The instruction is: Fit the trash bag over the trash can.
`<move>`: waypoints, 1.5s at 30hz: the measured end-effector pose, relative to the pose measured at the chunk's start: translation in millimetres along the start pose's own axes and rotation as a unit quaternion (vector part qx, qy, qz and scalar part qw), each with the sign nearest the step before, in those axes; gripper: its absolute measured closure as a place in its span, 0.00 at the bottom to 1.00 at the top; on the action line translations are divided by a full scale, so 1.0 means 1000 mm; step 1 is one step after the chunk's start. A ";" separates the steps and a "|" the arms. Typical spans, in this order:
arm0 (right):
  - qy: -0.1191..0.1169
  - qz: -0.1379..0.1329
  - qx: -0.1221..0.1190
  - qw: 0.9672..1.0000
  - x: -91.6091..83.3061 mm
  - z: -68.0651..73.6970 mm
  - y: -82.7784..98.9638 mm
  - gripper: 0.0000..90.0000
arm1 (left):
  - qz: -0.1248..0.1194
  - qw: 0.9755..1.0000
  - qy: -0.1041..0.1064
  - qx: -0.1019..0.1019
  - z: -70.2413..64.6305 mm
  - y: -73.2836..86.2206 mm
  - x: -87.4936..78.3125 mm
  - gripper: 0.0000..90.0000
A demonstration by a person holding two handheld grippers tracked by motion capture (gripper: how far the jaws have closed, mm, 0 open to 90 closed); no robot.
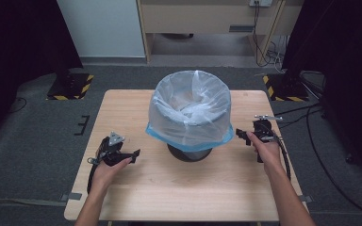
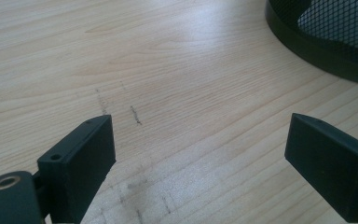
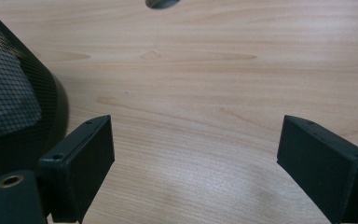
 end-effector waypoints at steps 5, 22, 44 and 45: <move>0.004 0.009 0.006 1.000 0.011 -0.005 0.006 0.14 | 0.001 1.000 0.000 -0.002 0.000 0.001 0.001 0.08; 0.014 0.017 0.009 1.000 0.039 -0.014 0.013 0.13 | 0.017 1.000 0.000 0.006 -0.001 0.005 0.008 0.08; 0.082 0.006 -0.057 0.995 0.042 -0.027 0.022 0.07 | 0.057 0.998 -0.012 -0.012 0.015 0.011 0.034 0.06; 0.082 0.004 -0.072 0.994 0.041 -0.028 0.023 0.06 | 0.058 0.998 -0.011 -0.015 0.015 0.012 0.035 0.06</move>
Point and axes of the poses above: each handheld gripper's, and its own axes: x roughly forward along the jaws, y roughly out of its underside, z roughly to its left, the point moved 9 cm from there along x, roughly forward along the jaws, and after that the axes turned 3 degrees about z, right-handed, at the moved point
